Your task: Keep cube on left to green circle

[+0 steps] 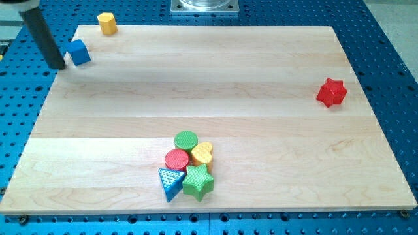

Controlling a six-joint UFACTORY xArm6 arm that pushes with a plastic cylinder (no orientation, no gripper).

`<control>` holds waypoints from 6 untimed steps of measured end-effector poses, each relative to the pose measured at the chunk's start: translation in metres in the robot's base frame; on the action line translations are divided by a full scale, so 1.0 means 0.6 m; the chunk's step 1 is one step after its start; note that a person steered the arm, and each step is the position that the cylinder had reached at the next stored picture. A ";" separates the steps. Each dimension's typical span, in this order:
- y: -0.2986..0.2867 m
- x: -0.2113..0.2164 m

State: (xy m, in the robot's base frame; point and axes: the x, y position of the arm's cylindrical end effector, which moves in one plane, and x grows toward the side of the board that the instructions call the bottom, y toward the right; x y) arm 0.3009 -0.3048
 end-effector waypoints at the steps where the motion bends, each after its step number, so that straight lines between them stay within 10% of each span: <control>1: 0.044 -0.008; 3: 0.181 0.068; 5: 0.013 -0.018; 6: 0.096 -0.061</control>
State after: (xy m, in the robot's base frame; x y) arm 0.2643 -0.2473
